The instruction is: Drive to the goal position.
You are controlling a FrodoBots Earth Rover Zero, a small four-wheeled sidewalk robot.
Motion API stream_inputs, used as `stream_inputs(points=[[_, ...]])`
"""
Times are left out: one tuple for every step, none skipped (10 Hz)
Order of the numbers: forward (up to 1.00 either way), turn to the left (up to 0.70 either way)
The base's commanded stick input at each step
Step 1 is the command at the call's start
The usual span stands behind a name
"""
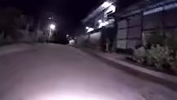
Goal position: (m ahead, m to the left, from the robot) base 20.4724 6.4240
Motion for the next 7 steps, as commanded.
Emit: stream_inputs(points=[[0.70, 0.00], [0.70, 0.00], [0.70, 0.00], [0.70, 0.00], [0.70, 0.00], [0.70, 0.00], [0.70, 0.00]])
